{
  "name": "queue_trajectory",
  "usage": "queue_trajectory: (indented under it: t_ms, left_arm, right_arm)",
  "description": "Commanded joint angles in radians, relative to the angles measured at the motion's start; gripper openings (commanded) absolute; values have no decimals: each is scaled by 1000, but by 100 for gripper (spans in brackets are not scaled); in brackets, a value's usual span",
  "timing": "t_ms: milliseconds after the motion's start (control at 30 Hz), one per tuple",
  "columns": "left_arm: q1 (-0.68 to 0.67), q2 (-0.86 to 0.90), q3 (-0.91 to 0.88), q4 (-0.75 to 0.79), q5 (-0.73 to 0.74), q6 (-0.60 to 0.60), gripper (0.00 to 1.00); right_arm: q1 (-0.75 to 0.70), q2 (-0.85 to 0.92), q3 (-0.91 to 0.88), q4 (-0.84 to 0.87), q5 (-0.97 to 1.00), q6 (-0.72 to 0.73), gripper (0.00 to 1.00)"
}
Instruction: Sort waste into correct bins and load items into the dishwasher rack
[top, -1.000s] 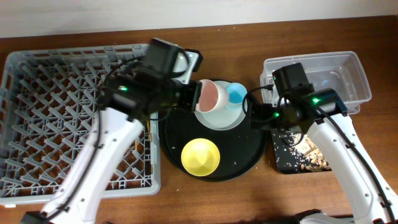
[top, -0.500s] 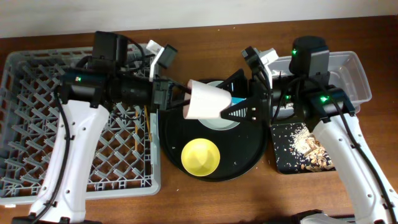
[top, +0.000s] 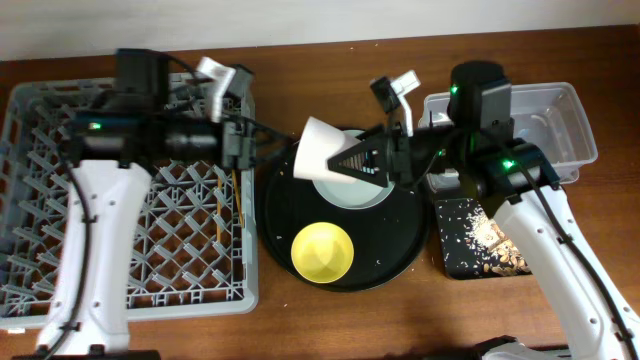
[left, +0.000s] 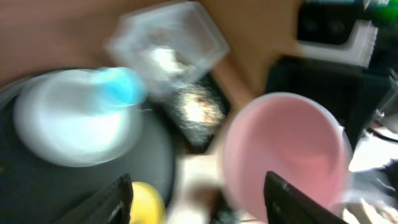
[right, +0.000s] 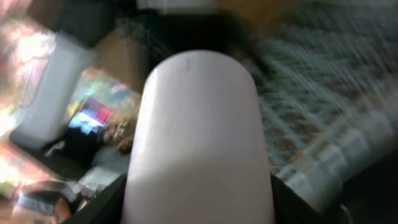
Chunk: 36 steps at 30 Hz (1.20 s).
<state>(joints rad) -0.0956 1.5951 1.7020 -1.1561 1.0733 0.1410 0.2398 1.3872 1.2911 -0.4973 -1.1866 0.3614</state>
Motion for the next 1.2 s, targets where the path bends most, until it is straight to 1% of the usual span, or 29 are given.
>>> queue_trajectory:
  t_ms: [0, 33, 67, 133, 167, 200, 233, 267, 300, 433, 533, 600, 667, 700, 733, 767, 800, 833, 967, 1033, 1067, 1100, 1133, 1167]
  left_arm:
    - [256, -6, 12, -50, -289, -23, 70]
    - [330, -6, 12, -90, -290, -23, 70]
    - [361, -6, 12, -104, -306, -23, 70]
    - [393, -6, 12, -138, -435, -24, 70]
    - [393, -6, 12, -156, -548, -79, 73]
    - [393, -6, 12, -169, -702, -131, 75]
    - [393, -6, 12, -178, -843, -182, 79]
    - [393, -6, 12, -190, -996, -212, 99]
    - [393, -6, 12, -192, -1018, -212, 99]
    - [393, -6, 12, -192, -1018, -212, 99]
    - [393, -6, 12, -192, -1018, -212, 99]
    - [393, -6, 12, -192, -1018, -212, 99]
    - [393, -6, 12, -192, -1018, -212, 99]
    - [393, -6, 12, -192, -1018, -212, 99]
    - [393, -6, 12, -192, -1018, -212, 99]
    - [393, -6, 12, -192, -1018, -212, 99]
    - [393, -6, 12, -192, -1018, -212, 99]
    - [393, -6, 12, -192, -1018, -212, 99]
    - [393, -6, 12, -192, -1018, -212, 99]
    - [393, -6, 12, -192, -1018, -212, 99]
    - [393, -6, 12, -192, -1018, -212, 99]
    - [393, -6, 12, -192, -1018, -212, 99]
    - [393, -6, 12, -192, -1018, -212, 99]
    - [393, -6, 12, -192, -1018, -212, 100]
  right_arm:
    - [26, -5, 20, -148, 565, 55, 31]
    - [76, 6, 71, -190, 682, 46, 32]
    - [140, 35, 158, -248, 793, 43, 31]
    - [332, 175, 417, -411, 1071, 10, 32]
    - [436, 287, 548, -462, 1179, -24, 32]
    - [512, 394, 644, -467, 1248, -66, 32]
    - [547, 458, 684, -453, 1292, -70, 31]
    - [585, 536, 696, -369, 1315, -109, 32]
    - [601, 583, 696, -304, 1315, -126, 31]
    - [611, 748, 696, -82, 1315, -126, 32]
    - [611, 826, 696, 4, 1315, -126, 32]
    - [610, 855, 695, 19, 1373, -126, 33]
    - [609, 859, 695, 1, 1382, -126, 34]
    - [609, 862, 695, -11, 1382, -126, 37]
    - [608, 869, 695, -14, 1382, -126, 41]
    - [606, 871, 695, -15, 1382, -126, 64]
    - [604, 871, 695, -14, 1382, -126, 78]
    - [603, 871, 695, -16, 1382, -126, 98]
    - [602, 821, 703, -53, 1390, -156, 99]
    - [597, 693, 711, -137, 1503, -156, 99]
    - [575, 605, 711, -281, 1555, -156, 100]
    - [548, 560, 711, -381, 1558, -155, 98]
    - [486, 507, 711, -534, 1553, -155, 94]
    - [404, 485, 711, -690, 1522, -156, 82]
